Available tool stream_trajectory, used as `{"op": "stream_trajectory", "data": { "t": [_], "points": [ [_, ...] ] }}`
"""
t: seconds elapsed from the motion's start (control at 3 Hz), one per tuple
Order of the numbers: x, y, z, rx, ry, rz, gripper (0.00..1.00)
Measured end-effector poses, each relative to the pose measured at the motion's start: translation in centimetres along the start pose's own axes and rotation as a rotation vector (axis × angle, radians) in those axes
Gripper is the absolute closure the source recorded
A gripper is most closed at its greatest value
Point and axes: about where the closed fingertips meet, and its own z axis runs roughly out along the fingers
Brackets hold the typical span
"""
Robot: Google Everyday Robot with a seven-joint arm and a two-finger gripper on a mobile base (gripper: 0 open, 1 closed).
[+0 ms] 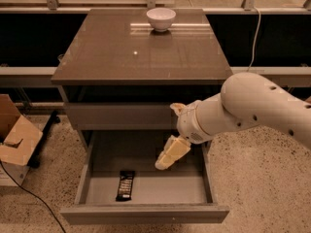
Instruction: Pick rxbar chocolate from middle drawer and place on counter
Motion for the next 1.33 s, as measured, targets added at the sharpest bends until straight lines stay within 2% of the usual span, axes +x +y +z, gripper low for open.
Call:
{"op": "stream_trajectory", "data": {
  "t": [0.33,0.67,1.33],
  "points": [
    [-0.1,0.3,2.2,0.0,-0.006,-0.005,0.0],
    [0.1,0.7,5.8,-0.018,-0.05,0.01,0.0],
    [1.4,2.6,14.9,-0.098,-0.182,0.036,0.0]
  ]
}}
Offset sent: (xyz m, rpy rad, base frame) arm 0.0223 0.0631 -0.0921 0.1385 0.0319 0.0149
